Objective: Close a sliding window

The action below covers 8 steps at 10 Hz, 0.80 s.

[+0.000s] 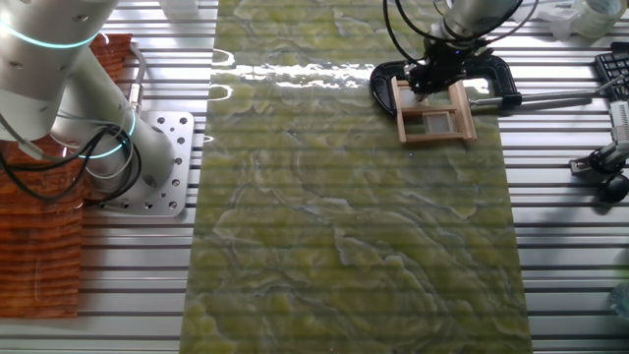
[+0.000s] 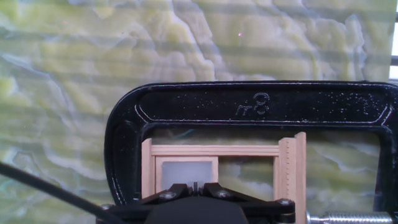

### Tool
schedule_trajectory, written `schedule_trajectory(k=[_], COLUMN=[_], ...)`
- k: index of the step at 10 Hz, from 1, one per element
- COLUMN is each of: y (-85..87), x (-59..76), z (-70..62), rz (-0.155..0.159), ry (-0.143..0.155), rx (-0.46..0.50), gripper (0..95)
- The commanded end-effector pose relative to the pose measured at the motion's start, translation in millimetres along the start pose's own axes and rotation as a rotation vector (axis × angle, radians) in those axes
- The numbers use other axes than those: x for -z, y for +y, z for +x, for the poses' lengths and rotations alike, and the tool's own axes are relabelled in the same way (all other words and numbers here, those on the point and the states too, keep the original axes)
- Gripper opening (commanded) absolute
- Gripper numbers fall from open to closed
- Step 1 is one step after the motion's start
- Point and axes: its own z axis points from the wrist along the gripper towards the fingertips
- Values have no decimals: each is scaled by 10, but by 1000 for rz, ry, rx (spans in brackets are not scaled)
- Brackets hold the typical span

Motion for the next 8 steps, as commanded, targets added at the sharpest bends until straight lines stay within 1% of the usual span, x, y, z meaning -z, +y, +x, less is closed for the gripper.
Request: schedule_trajectory(k=[1,8], y=[-6,-38], x=[18,-16], z=[-8,-17], rz=[-2,0], ry=[-1,-8], rx=[-3,-17], gripper=[0,0])
